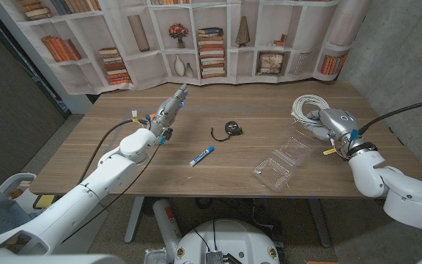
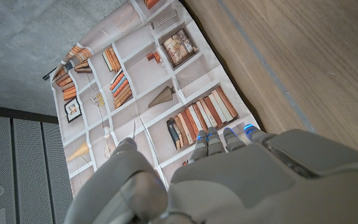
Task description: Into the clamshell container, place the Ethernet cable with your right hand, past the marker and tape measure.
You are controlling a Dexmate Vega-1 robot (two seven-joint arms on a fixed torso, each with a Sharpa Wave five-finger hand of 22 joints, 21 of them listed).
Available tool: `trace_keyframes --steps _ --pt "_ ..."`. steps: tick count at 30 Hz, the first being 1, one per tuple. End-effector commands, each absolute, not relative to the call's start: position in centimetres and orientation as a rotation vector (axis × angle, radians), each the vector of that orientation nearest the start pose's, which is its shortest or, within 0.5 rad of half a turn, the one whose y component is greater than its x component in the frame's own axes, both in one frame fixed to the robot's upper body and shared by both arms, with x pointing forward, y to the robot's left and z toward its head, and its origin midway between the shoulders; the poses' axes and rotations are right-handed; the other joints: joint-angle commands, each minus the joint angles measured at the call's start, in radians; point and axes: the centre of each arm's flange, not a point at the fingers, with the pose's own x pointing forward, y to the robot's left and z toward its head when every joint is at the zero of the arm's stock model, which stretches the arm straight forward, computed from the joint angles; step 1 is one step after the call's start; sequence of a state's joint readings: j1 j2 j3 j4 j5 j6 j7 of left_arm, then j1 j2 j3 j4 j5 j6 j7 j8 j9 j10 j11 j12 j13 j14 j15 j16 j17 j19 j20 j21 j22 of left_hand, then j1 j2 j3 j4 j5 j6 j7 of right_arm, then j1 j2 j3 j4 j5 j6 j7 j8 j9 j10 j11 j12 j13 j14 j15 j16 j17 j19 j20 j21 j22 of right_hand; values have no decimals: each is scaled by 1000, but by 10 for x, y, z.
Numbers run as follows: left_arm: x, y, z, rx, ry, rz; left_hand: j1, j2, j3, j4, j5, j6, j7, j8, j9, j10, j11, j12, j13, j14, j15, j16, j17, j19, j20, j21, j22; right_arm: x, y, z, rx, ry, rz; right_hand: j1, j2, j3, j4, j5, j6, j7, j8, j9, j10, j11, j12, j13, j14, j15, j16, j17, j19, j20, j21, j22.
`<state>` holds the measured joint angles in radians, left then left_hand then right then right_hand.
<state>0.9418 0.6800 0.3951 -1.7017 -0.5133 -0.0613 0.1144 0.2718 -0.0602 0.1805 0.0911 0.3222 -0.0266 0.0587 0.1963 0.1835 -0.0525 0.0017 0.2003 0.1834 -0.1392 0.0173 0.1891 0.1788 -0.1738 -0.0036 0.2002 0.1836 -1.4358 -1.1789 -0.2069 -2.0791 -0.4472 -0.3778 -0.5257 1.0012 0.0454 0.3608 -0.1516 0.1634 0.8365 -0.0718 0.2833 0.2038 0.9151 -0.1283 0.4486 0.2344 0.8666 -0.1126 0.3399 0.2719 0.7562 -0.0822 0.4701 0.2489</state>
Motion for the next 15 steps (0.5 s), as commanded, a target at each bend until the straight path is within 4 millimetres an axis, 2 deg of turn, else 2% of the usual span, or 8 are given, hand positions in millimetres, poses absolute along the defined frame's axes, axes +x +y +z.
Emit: trace_keyframes --steps 1,15 --pt "594 251 -1 218 -580 -235 4 4 -4 -1 9 1 2 2 3 0 2 4 6 1 2 -1 4 -50 8 4 2 474 -336 -47 -1516 -689 -353 94 84 -6 -2 9 111 -101 6 0 54 -46 2 2 10 -127 0 4 -4 -124 10 3" --pt "597 247 -4 219 -571 -244 5 6 -7 -1 8 2 2 2 3 0 1 4 6 1 3 -1 4 -50 10 4 2 458 -336 -54 -1578 -689 -330 96 84 -11 0 10 110 -103 4 1 55 -45 0 2 10 -127 -3 4 -8 -124 14 4"
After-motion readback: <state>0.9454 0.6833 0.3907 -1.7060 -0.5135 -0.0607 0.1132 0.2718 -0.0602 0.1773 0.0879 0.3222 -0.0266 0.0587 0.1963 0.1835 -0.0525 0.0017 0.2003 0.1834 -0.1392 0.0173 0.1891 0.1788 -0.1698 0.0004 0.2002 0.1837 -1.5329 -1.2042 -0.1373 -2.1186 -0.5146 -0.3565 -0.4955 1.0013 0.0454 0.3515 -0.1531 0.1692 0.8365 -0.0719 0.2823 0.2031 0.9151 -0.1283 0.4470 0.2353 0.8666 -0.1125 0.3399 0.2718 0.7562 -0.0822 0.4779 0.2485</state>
